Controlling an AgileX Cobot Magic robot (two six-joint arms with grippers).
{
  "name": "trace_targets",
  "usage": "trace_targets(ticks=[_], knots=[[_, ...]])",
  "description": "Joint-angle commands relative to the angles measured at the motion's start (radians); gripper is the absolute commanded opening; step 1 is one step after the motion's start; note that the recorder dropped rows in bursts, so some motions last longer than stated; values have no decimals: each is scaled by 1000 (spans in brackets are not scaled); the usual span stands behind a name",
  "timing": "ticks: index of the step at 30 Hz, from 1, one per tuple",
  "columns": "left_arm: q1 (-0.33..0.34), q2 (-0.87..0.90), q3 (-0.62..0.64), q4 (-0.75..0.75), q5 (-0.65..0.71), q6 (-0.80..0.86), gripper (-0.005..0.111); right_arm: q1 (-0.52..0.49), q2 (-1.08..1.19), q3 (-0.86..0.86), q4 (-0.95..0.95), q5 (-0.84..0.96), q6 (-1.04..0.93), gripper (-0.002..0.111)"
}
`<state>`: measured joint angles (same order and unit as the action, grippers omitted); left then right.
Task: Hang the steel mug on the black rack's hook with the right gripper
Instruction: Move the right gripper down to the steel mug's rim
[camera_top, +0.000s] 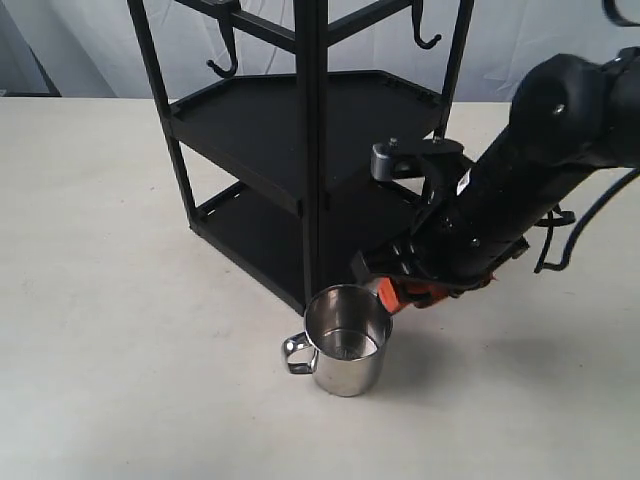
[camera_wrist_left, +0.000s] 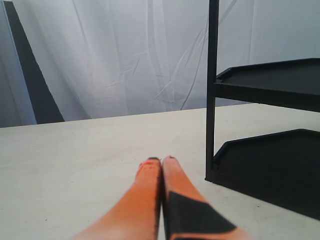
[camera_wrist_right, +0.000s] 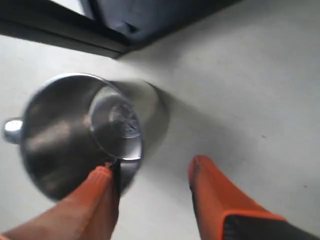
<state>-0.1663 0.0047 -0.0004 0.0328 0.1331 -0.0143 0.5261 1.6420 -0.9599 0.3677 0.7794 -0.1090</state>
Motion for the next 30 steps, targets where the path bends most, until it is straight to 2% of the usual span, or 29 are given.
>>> trace_targets(ticks=[1,11,30], knots=[[-5,-5,0,6,-5,-2,2,3,71,-12,-58,-6,60,45],[-5,-5,0,6,-5,-2,2,3,123,-12,6,-27,58,45],[-5,-5,0,6,-5,-2,2,6,-19,-12,122,-29,54,45]])
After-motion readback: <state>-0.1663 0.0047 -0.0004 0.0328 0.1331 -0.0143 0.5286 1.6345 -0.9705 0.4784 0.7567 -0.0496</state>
